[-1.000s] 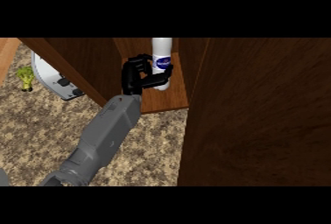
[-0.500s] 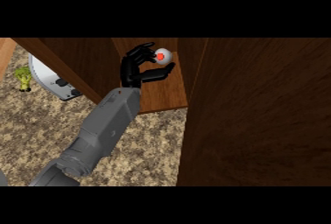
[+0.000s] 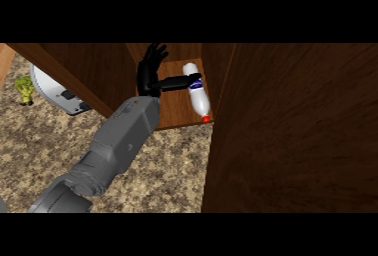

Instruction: Pick up the bottled water, place it into the cabinet and close the cabinet

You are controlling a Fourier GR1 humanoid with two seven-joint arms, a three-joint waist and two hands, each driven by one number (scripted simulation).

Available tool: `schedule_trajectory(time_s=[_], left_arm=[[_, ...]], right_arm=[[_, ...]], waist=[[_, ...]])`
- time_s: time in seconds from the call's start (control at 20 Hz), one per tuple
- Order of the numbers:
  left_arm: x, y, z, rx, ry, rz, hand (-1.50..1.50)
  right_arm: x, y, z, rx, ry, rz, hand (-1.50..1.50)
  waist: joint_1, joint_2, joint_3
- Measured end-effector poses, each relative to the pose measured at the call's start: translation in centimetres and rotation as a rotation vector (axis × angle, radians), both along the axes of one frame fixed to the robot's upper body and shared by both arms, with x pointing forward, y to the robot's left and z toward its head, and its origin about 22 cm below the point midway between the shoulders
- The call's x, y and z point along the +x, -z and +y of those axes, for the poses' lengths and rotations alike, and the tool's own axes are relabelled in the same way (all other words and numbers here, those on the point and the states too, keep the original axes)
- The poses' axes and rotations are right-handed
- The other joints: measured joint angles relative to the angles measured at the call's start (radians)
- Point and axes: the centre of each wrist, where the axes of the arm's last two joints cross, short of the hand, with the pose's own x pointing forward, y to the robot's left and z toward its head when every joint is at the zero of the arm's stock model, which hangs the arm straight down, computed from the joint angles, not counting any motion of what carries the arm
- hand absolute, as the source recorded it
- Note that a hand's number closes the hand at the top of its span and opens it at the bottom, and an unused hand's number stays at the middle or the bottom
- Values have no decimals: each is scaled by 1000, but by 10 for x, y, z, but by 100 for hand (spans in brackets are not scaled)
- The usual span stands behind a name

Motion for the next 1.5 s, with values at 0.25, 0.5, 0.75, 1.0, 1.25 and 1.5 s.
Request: schedule_trajectory(time_s=[0.25,0.5,0.75,1.0,1.25,1.5], left_arm=[[4,-6,1,48,-5,-21,-150],[3,-6,-4,83,61,-57,-150],[5,-12,-9,125,132,-125,150],[5,-14,-14,88,159,-185,150],[3,-10,-13,42,170,-213,150],[-4,4,-7,-11,199,-203,150]], right_arm=[[1,1,-2,-10,-10,-4,-150],[0,0,-3,-14,-17,-6,-150],[-2,-1,-5,-18,-13,-8,-150],[-3,-1,-7,-29,-13,-7,-150],[-3,-3,-8,-44,-16,-1,-150],[-8,-5,-7,-68,-30,-1,-150]], waist=[[-6,1,1],[-3,-1,0],[4,-8,0],[17,-16,0],[35,-27,1],[50,-37,1]])
